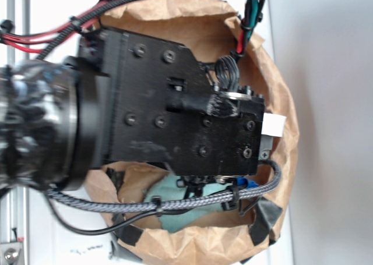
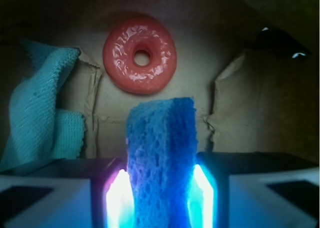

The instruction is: Grab the blue sponge.

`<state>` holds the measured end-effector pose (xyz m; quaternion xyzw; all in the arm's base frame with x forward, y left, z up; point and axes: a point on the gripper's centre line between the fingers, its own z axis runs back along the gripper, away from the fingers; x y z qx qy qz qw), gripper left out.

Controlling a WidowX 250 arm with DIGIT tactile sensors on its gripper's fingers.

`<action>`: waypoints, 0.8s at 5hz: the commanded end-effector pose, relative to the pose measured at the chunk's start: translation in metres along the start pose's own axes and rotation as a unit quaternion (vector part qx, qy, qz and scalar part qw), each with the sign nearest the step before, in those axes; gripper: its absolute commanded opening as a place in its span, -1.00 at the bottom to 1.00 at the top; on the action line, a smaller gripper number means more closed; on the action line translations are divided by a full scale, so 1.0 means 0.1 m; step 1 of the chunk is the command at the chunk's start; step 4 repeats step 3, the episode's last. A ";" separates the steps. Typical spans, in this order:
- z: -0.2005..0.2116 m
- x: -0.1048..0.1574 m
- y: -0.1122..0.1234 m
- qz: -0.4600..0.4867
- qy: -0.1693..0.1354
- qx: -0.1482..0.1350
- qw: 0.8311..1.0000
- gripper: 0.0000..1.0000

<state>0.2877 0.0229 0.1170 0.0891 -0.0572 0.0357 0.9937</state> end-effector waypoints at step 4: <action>0.73 -0.08 0.53 -0.021 -0.060 -0.032 0.997 -0.61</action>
